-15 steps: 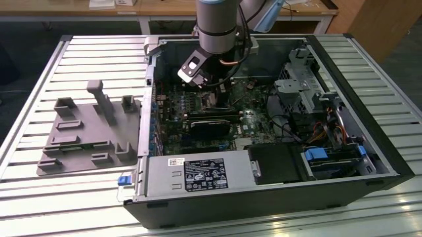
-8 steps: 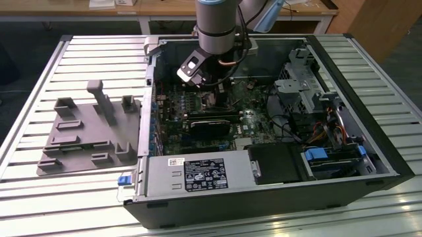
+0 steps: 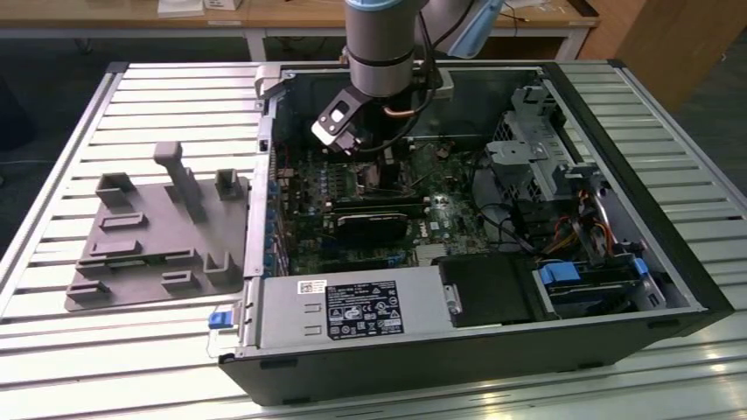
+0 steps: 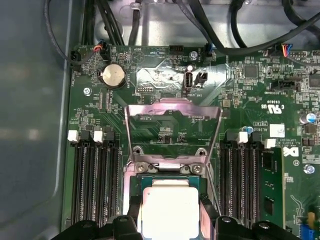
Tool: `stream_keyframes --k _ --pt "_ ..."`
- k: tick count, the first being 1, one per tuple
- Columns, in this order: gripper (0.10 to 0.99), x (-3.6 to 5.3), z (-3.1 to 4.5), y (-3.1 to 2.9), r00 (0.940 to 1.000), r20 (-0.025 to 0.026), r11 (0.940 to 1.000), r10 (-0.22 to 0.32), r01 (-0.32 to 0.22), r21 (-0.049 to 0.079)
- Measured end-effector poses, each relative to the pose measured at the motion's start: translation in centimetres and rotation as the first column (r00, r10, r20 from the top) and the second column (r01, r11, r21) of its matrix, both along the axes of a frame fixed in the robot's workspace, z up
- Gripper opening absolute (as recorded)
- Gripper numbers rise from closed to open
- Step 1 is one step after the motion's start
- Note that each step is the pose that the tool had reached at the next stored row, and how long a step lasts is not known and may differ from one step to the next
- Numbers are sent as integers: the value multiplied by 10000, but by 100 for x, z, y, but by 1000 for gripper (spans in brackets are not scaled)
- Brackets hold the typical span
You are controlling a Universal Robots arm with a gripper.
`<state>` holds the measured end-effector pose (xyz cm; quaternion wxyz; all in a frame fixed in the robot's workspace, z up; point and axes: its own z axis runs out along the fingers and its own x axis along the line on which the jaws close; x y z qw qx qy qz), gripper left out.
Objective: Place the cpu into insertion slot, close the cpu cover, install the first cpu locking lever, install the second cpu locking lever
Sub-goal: 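Place the cpu into insertion slot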
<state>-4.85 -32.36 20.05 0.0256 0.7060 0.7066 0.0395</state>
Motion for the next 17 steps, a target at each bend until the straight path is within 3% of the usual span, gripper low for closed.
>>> stream_keyframes --k 9,17 --pt "537 -28 -43 0 9995 -1 9995 -305 305 -6" --pt "537 -24 -49 0 9997 0 9997 -253 253 1"
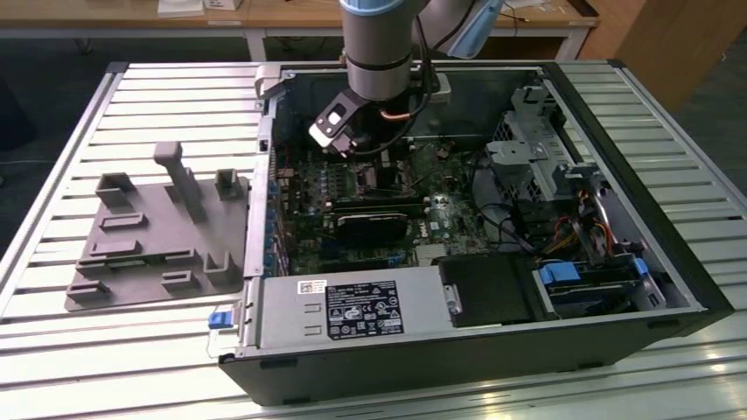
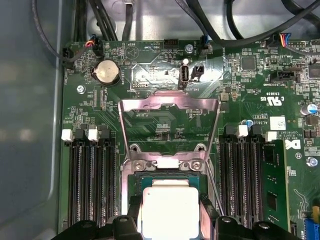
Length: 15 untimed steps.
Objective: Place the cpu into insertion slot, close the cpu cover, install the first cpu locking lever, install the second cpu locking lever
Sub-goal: 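Place the cpu into insertion slot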
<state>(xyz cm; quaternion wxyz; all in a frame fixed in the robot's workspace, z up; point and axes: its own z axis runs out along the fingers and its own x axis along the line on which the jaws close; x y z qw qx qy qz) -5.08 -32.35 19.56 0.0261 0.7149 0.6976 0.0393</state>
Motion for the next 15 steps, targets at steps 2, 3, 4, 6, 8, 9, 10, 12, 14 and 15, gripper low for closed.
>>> stream_keyframes --k 2,3,4,6,8,9,10,12,14,15 --pt "537 1 -4 0 9999 -1 9999 118 -118 -2" --pt "537 1 -6 0 9998 -1 9998 178 -178 -3" --pt "537 1 -8 0 9998 -1 9998 211 -211 -3" --pt "537 1 -12 0 9996 -1 9996 277 -277 -2" --pt "537 1 -15 0 9996 -2 9996 285 -285 -4" --pt "537 1 -17 0 9996 -1 9996 286 -286 -2" --pt "537 1 -20 0 9996 -1 9996 286 -286 -1" --pt "537 1 -28 0 9996 -4 9996 286 -286 -4" --pt "537 0 -36 -1 9996 -4 9996 286 -286 -6" --pt "537 0 -37 -1 9996 -4 9996 286 -286 -5"
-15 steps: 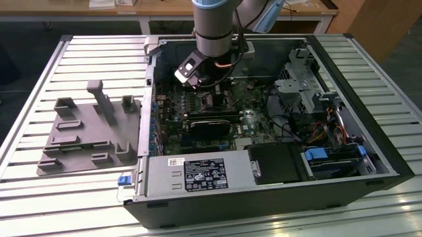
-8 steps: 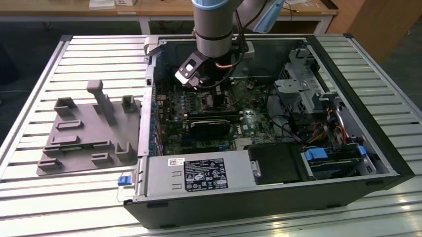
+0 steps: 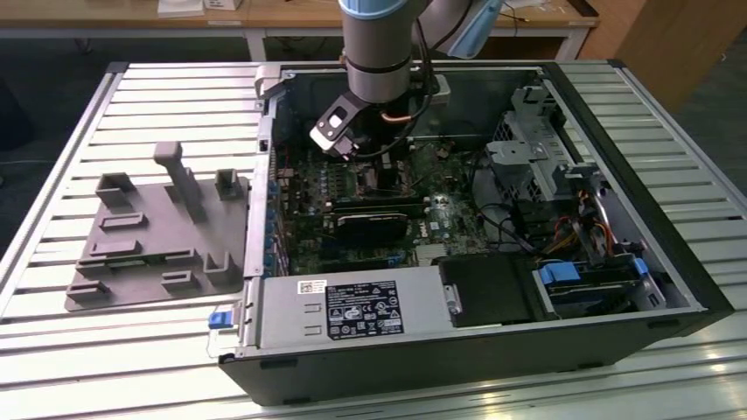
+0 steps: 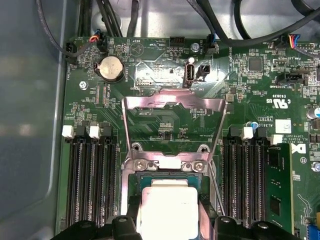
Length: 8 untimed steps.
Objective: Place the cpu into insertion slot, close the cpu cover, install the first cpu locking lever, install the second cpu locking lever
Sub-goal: 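Place the cpu into insertion slot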
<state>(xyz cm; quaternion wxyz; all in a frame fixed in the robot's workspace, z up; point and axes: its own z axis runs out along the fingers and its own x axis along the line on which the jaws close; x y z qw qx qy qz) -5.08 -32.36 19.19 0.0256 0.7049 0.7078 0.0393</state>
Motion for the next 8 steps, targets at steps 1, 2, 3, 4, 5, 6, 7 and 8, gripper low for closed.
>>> stream_keyframes --k 1,2,3,4,5,6,7,8 --pt "537 0 0 0 10000 0 10000 0 0 1" --pt "537 0 -1 1 10000 1 10000 0 0 5" --pt "537 0 -2 1 10000 2 10000 0 0 7" --pt "537 1 -2 1 10000 2 10000 0 0 7" --pt "537 1 -2 1 10000 2 10000 0 0 7" --pt "537 1 -2 1 10000 2 10000 0 0 8" --pt "537 1 -2 1 10000 2 10000 0 0 9" --pt "537 1 -3 1 10000 3 10000 0 0 11"
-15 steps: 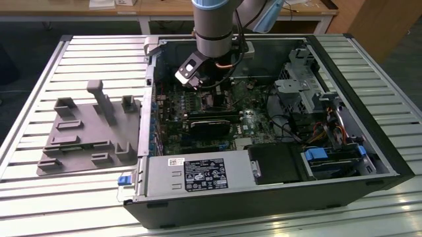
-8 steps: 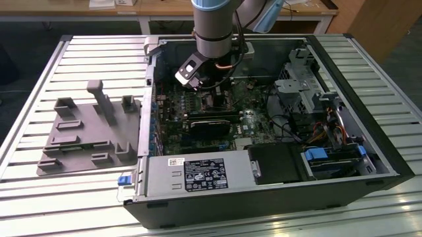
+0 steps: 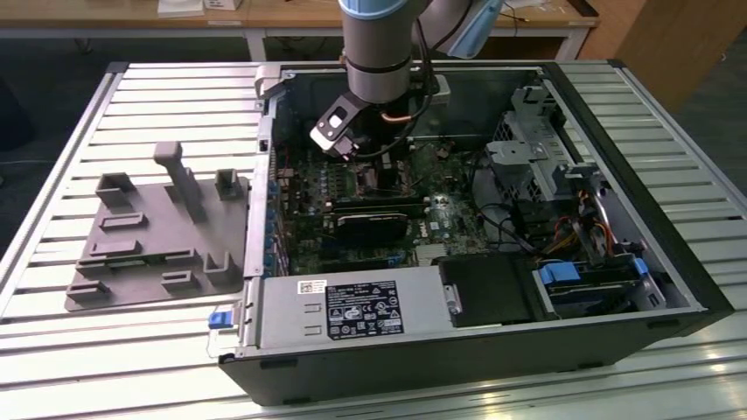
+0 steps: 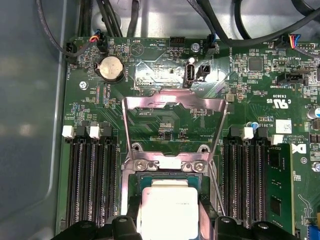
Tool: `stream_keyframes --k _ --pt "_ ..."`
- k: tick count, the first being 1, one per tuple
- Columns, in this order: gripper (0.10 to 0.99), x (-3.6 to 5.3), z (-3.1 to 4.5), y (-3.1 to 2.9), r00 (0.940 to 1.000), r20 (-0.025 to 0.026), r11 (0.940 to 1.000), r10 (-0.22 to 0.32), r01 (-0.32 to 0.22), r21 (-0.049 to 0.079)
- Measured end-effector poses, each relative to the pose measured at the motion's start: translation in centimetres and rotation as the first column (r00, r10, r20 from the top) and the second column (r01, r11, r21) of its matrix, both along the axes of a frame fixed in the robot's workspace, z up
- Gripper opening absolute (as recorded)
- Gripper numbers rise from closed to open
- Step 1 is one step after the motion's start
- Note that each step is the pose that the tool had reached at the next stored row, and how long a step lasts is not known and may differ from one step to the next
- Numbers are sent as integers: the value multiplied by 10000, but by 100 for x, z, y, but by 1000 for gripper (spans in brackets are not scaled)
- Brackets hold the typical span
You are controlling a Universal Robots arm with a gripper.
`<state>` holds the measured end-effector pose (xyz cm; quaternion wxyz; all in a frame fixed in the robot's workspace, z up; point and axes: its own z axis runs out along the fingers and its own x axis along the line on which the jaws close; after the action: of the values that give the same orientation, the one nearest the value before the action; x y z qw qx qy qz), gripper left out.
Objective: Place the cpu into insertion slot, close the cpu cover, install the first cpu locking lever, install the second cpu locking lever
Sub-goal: 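Place the cpu into insertion slot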
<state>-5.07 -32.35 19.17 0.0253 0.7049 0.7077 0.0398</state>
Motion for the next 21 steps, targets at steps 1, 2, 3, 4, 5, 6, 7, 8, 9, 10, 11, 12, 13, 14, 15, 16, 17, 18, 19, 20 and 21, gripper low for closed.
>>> stream_keyframes --k 1,2,3,4,5,6,7,8,9,10,11,12,13,14,15,16,17,18,19,20,21 --pt "537 1 -2 1 10000 6 10000 1 -1 7" --pt "549 1 -2 1 10000 5 10000 1 -1 7" --pt "549 0 -2 0 10000 2 10000 0 0 5" --pt "612 0 -1 0 10000 1 10000 1 -1 3" --pt "612 0 0 0 10000 -1 10000 0 0 2" --pt "612 0 0 0 10000 0 10000 0 0 2" --pt "612 0 0 0 10000 -1 10000 0 0 3" --pt "612 0 0 0 10000 -1 10000 0 0 3" --pt "612 0 1 0 10000 0 10000 0 0 4" --pt "612 -1 7 -1 10000 -2 10000 0 0 0" --pt "612 0 14 -1 10000 -2 10000 0 0 2" --pt "612 0 22 0 10000 -1 10000 0 0 4" --pt "612 0 34 0 10000 -1 10000 0 0 3" --pt "612 0 48 0 10000 -1 10000 0 0 3" --pt "612 0 64 0 10000 0 10000 0 0 3" --pt "612 0 82 0 10000 -1 10000 0 0 4" --pt "612 0 101 0 10000 -1 10000 0 0 3" --pt "612 0 120 0 10000 -1 10000 0 0 3" --pt "612 0 140 0 10000 0 10000 0 0 4" --pt "612 0 160 0 10000 0 10000 0 0 5" --pt "612 0 177 0 10000 0 10000 0 0 4"
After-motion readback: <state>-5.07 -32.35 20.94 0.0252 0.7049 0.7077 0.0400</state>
